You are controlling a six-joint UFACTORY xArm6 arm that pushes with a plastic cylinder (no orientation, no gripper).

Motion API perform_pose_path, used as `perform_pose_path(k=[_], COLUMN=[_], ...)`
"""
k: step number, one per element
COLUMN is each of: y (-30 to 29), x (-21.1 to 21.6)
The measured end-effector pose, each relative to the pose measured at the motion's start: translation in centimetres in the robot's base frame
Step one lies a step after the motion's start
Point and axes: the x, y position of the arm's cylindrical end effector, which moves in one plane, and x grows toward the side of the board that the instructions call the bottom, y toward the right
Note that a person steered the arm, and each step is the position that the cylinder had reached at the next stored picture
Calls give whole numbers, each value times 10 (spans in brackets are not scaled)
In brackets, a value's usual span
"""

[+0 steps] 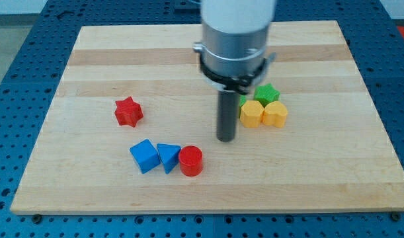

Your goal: Push red star towards blue cube

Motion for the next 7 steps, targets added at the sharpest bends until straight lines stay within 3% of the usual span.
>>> perform_pose_path(k=[2,3,4,7], y=[-43,-96,-146,-171], x=[-72,-89,-88,-52])
